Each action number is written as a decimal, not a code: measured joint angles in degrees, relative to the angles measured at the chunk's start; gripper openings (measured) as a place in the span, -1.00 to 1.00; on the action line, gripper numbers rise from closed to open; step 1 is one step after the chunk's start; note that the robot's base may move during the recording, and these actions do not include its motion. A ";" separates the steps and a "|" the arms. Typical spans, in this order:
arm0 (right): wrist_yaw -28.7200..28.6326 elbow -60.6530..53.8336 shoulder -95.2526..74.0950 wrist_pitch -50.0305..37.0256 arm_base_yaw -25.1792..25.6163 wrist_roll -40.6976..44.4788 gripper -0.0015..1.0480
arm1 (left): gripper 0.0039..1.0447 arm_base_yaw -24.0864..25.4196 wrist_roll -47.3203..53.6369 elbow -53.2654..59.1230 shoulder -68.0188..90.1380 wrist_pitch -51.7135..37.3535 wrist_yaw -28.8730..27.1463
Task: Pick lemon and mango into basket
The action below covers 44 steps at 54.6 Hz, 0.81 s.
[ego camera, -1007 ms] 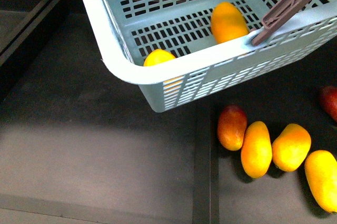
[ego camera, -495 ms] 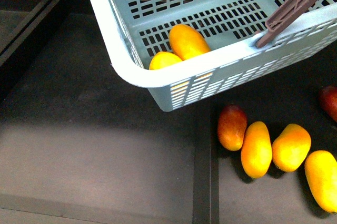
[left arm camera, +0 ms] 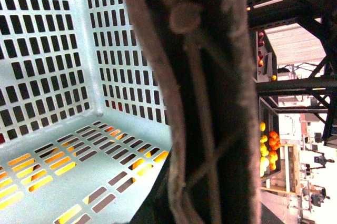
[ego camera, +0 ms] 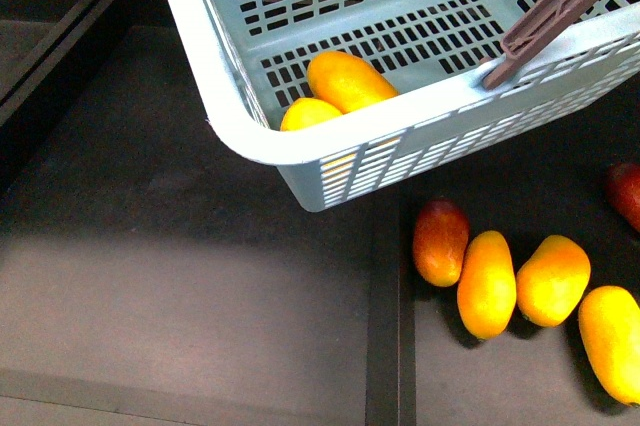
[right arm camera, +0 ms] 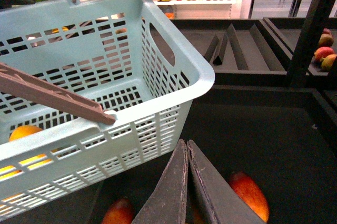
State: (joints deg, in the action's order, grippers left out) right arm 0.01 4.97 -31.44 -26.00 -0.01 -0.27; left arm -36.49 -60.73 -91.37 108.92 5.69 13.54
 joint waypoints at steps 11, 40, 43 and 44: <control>0.00 -1.60 4.48 2.82 0.00 0.00 -0.97 | -0.92 0.00 -0.09 0.00 0.00 0.00 0.04; 0.00 -3.98 15.82 10.40 -0.02 0.07 -0.97 | -0.92 0.00 -0.02 0.00 0.00 0.00 0.02; 0.00 -3.98 17.14 11.63 -0.02 0.07 -0.97 | -0.92 0.00 -0.07 0.00 0.00 0.00 0.02; 0.02 -3.98 17.49 11.98 -0.02 0.07 -0.97 | -0.92 0.00 -0.09 0.00 0.00 0.00 0.02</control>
State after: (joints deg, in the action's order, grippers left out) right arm 0.03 0.99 -13.96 -14.02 -0.03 -0.21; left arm -36.49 -60.82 -91.37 108.92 5.69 13.56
